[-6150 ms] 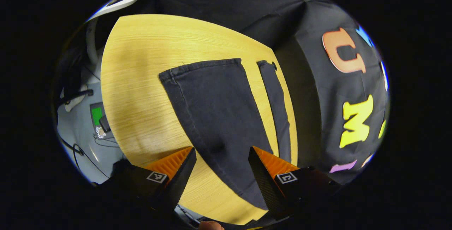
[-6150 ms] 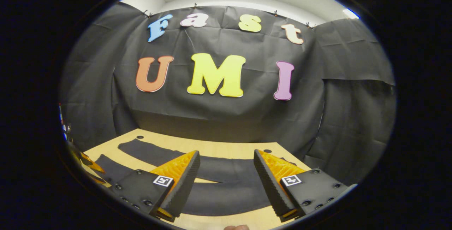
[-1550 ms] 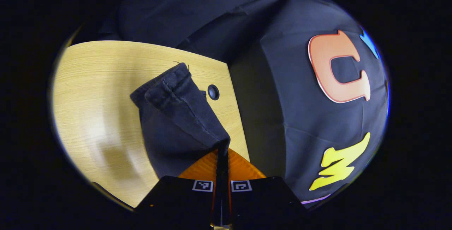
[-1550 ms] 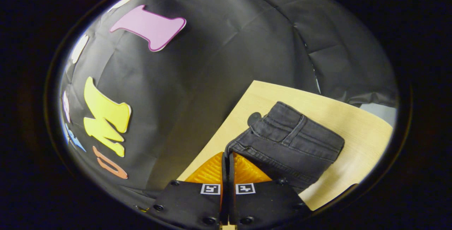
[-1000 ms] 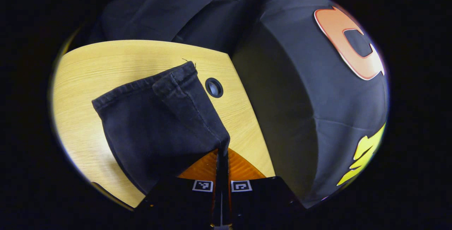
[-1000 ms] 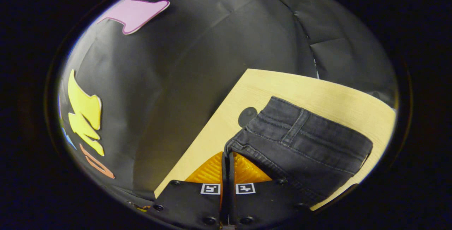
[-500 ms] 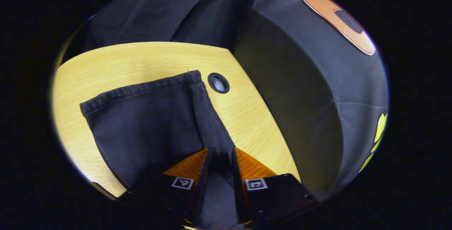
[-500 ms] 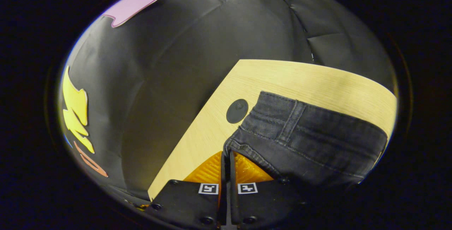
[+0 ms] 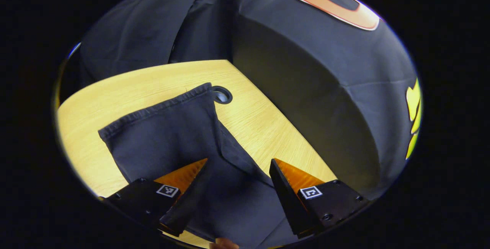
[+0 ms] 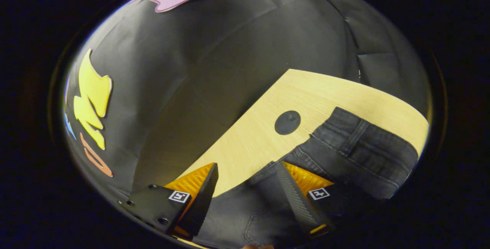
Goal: Grasp the waist and the cuffs of the jeans and fold them to make the two legs overlap; first hold the waist and fold one-third of the jeans toward the cuffs, then hold the cuffs and fold the remaining one-third in the same direction to finish folding.
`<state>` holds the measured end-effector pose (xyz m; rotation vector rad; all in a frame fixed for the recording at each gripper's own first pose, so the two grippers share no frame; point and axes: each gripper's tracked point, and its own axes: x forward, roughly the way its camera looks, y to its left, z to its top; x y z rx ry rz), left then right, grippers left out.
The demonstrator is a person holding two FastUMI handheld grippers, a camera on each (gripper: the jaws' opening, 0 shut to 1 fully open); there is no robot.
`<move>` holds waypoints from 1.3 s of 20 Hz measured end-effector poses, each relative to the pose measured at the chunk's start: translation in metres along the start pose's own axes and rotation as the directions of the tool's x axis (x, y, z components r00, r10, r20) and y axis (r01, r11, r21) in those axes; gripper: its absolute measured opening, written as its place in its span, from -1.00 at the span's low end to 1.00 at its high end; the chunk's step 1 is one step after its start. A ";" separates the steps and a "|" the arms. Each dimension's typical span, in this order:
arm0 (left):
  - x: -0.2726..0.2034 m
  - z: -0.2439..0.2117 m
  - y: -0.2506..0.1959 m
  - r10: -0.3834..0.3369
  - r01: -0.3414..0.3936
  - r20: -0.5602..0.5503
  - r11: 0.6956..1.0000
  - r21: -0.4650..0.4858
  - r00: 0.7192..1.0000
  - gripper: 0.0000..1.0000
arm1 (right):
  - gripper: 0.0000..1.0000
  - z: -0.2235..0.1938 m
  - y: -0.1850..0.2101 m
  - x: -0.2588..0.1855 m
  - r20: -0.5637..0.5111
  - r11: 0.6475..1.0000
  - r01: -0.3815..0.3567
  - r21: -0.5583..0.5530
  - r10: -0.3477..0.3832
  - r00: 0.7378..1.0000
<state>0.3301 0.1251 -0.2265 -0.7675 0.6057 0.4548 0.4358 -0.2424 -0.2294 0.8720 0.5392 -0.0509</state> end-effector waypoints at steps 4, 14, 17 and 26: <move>-0.017 0.011 -0.019 -0.054 0.051 0.039 0.996 0.075 0.998 0.98 | 0.77 0.009 0.014 -0.015 0.030 1.000 -0.017 -0.002 0.017 0.999; -0.119 0.015 -0.069 -0.217 0.158 0.167 0.939 0.307 0.962 0.97 | 0.76 0.032 -0.016 -0.130 0.152 0.999 0.036 -0.009 -0.034 0.988; -0.159 -0.001 -0.087 -0.279 0.187 0.185 0.897 0.400 0.942 0.97 | 0.92 0.025 -0.056 -0.161 0.175 0.995 0.080 0.064 -0.090 0.980; -0.259 -0.024 -0.132 -0.429 0.262 0.211 0.800 0.539 0.878 0.96 | 0.92 -0.029 -0.121 -0.175 0.109 0.962 0.159 0.220 -0.186 0.976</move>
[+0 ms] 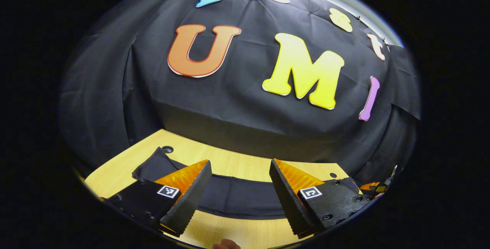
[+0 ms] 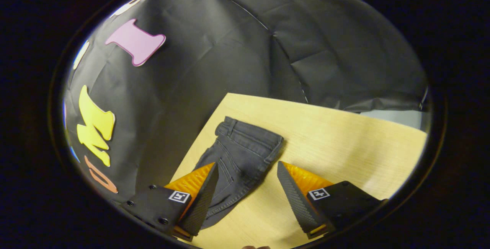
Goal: Grasp the waist and the cuffs of the jeans and fold them to make the two legs overlap; first hold the waist and fold one-third of the jeans toward the cuffs, then hold the cuffs and fold the remaining one-third in the same direction to finish folding.
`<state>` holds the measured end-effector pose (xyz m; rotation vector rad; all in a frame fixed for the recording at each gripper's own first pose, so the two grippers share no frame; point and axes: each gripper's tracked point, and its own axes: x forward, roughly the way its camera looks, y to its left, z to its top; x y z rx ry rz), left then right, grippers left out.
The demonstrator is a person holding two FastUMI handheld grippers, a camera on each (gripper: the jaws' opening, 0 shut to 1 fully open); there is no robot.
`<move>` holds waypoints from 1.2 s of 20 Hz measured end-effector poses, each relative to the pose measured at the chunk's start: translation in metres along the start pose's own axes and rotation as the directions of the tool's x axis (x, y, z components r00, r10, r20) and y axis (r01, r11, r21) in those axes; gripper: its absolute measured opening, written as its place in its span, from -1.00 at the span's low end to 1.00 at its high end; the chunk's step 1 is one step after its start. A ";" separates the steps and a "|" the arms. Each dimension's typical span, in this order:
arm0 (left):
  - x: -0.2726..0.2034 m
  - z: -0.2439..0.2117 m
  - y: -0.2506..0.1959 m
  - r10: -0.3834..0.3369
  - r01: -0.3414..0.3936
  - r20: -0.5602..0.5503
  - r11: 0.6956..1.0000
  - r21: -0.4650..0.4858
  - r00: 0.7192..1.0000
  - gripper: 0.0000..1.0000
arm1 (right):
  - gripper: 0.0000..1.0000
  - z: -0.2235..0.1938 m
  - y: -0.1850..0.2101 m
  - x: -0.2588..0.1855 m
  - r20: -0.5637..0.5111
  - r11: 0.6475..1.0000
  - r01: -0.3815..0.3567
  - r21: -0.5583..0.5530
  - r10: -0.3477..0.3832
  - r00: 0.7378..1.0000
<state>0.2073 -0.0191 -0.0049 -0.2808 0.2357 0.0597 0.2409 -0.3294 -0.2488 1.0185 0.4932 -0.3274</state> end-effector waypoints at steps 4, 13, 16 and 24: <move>-0.024 0.015 -0.015 -0.034 0.034 0.019 0.999 0.028 0.999 0.96 | 0.92 -0.016 0.005 0.012 -0.040 0.997 -0.010 0.081 0.013 0.999; -0.047 0.034 0.007 0.016 -0.017 0.031 0.999 0.036 0.999 0.96 | 0.70 -0.022 0.022 0.048 -0.066 0.972 -0.031 0.231 0.047 0.997; -0.050 0.030 0.007 0.018 -0.018 0.020 0.999 0.037 1.000 0.96 | 0.53 -0.024 0.018 0.056 -0.059 0.972 0.004 0.233 0.010 0.998; -0.047 0.027 0.009 0.013 -0.014 0.006 0.999 0.042 1.000 0.96 | -0.67 -0.026 0.018 0.060 -0.053 0.983 0.025 0.183 -0.015 0.998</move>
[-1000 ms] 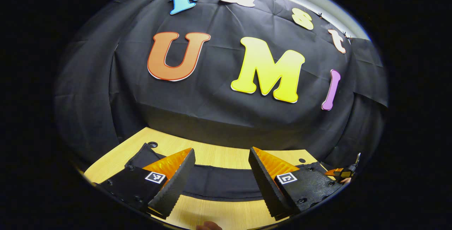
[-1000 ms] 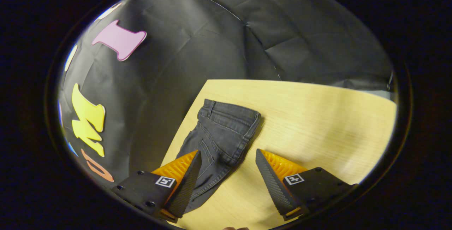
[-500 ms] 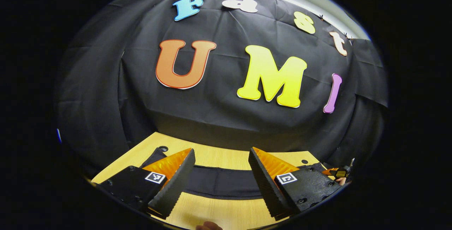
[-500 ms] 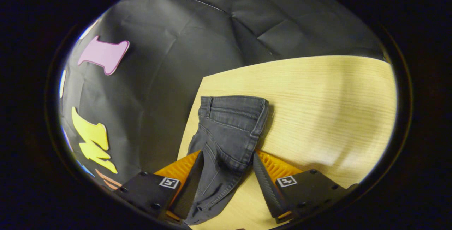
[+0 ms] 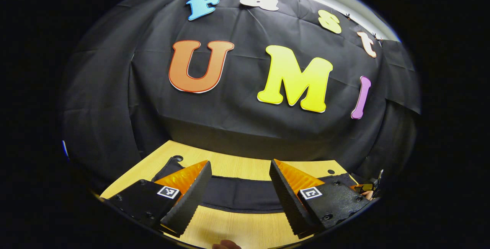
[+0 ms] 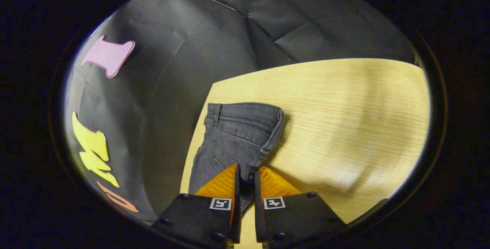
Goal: Grasp the waist and the cuffs of the jeans and fold them to make the two legs overlap; first hold the waist and fold one-third of the jeans toward the cuffs, then hold the cuffs and fold the remaining one-third in the same direction to finish folding.
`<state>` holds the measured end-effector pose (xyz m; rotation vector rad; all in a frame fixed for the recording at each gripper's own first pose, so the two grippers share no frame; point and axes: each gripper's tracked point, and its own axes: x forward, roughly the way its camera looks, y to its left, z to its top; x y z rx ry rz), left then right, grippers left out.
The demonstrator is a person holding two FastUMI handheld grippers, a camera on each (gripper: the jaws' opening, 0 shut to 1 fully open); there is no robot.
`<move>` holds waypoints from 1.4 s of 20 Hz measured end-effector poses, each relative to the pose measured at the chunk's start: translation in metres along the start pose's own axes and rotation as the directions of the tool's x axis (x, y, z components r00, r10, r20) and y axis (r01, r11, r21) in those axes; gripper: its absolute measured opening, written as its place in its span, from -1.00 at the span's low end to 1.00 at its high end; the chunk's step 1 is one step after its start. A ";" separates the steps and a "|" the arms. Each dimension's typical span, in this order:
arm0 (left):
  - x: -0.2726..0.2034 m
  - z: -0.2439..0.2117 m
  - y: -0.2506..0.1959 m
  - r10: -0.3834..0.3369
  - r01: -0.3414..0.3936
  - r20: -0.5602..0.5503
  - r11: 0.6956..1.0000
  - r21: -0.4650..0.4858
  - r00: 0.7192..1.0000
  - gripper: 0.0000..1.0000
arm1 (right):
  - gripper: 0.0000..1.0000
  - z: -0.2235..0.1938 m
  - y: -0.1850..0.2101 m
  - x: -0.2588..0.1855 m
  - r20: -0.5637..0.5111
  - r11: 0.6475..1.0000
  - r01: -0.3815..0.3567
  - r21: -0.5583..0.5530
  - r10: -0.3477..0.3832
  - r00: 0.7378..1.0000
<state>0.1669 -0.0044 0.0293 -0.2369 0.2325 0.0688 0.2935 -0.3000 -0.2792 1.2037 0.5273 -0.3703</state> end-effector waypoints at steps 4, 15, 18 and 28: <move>0.000 -0.002 0.011 0.011 -0.011 0.002 1.000 -0.019 1.000 0.96 | -0.77 0.008 0.037 -0.017 0.056 0.995 -0.048 -0.090 0.054 0.997; -0.022 -0.037 0.068 0.098 -0.103 -0.046 0.986 -0.134 0.994 0.96 | -0.78 -0.061 0.198 -0.083 0.026 0.848 -0.262 -0.461 0.307 0.951; -0.036 -0.045 0.090 0.138 -0.147 -0.063 0.976 -0.162 0.988 0.96 | -0.87 -0.102 0.232 -0.089 -0.022 0.780 -0.309 -0.544 0.355 0.935; -0.079 -0.055 0.150 0.245 -0.255 -0.075 0.944 -0.207 0.967 0.97 | -0.78 -0.253 0.270 -0.086 -0.154 0.529 -0.347 -0.775 0.374 0.915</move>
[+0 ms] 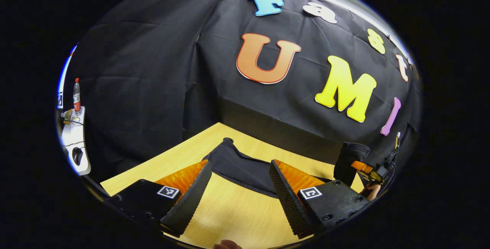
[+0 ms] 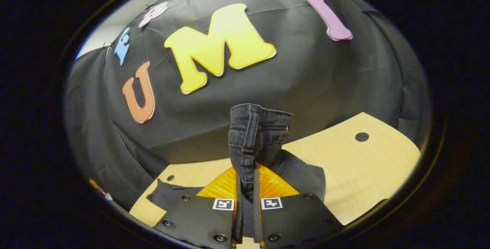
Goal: Grasp the waist and the cuffs of the jeans and fold them to make the two legs overlap; first hold the waist and fold one-third of the jeans toward the cuffs, then hold the cuffs and fold the remaining one-third in the same direction to finish folding.
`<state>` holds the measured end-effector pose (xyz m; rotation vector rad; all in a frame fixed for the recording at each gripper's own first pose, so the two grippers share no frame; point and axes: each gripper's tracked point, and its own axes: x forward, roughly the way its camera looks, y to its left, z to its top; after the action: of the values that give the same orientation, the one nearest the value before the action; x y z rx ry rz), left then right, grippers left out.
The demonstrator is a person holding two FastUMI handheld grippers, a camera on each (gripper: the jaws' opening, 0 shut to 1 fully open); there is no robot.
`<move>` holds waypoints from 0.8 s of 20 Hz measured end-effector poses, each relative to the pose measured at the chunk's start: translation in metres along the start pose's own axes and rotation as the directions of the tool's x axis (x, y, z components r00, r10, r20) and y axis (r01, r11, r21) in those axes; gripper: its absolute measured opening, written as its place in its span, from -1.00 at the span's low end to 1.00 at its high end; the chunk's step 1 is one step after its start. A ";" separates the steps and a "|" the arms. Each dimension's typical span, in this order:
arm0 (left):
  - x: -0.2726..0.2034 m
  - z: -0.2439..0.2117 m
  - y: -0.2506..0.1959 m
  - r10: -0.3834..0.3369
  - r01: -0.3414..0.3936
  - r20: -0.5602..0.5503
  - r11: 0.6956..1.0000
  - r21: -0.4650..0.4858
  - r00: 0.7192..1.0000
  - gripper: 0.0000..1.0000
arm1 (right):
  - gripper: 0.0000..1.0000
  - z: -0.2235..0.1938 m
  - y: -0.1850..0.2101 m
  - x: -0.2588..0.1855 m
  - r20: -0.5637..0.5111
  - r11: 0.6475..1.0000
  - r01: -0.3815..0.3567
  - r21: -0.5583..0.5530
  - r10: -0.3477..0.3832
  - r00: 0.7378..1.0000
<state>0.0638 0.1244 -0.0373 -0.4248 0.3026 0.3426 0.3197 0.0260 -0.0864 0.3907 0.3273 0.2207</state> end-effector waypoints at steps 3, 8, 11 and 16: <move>-0.005 -0.002 0.013 0.020 -0.020 -0.007 0.999 -0.026 1.000 0.96 | -0.78 -0.039 0.031 0.013 -0.042 0.996 -0.016 -0.089 0.012 0.999; -0.006 -0.004 0.024 0.033 -0.034 -0.017 0.997 -0.074 0.999 0.97 | -0.87 -0.102 0.058 0.035 -0.108 0.986 -0.014 -0.168 -0.004 0.994; -0.005 -0.003 0.027 0.035 -0.037 -0.020 0.995 -0.094 0.999 0.96 | -0.87 -0.139 0.062 0.043 -0.145 0.975 -0.004 -0.223 -0.029 0.989; -0.004 -0.003 0.030 0.038 -0.040 -0.023 0.994 -0.103 0.999 0.97 | -0.71 -0.165 0.056 0.049 -0.174 0.963 0.008 -0.271 -0.057 0.983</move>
<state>0.0479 0.1480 -0.0491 -0.5248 0.3148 0.3930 0.2986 0.1459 -0.2213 0.0953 0.4756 0.2651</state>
